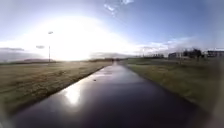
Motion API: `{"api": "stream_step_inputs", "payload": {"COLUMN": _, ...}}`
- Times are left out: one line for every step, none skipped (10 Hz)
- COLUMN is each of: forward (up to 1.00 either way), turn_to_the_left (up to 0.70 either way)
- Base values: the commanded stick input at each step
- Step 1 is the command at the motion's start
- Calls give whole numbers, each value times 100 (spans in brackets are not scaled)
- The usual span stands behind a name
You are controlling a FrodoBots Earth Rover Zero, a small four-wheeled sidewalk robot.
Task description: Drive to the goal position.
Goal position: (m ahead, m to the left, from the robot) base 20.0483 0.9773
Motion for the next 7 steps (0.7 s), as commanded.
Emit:
{"api": "stream_step_inputs", "payload": {"forward": 100, "turn_to_the_left": -7}}
{"api": "stream_step_inputs", "payload": {"forward": 100, "turn_to_the_left": -23}}
{"api": "stream_step_inputs", "payload": {"forward": 100, "turn_to_the_left": -37}}
{"api": "stream_step_inputs", "payload": {"forward": 100, "turn_to_the_left": -39}}
{"api": "stream_step_inputs", "payload": {"forward": 100, "turn_to_the_left": -5}}
{"api": "stream_step_inputs", "payload": {"forward": 100, "turn_to_the_left": 0}}
{"api": "stream_step_inputs", "payload": {"forward": 100, "turn_to_the_left": 0}}
